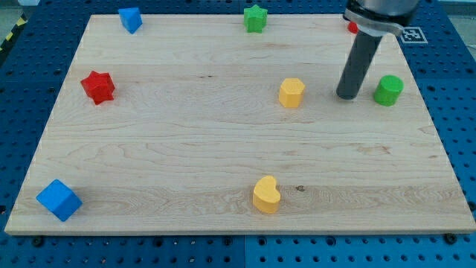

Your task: Move the yellow hexagon vertically below the green star

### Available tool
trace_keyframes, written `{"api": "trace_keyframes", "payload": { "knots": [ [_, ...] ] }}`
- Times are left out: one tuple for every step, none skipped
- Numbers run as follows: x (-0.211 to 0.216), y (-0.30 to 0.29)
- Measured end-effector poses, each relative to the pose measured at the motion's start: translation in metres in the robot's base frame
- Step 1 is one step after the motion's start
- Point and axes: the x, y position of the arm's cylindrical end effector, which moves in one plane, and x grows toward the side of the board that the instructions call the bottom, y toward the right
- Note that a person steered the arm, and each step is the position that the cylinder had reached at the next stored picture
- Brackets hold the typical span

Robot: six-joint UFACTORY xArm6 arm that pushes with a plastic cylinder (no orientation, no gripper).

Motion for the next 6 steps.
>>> {"api": "trace_keyframes", "payload": {
  "knots": [
    [0.000,0.000],
    [0.005,-0.018],
    [0.016,-0.060],
    [0.016,-0.101],
    [0.024,-0.104],
    [0.066,-0.097]
  ]
}}
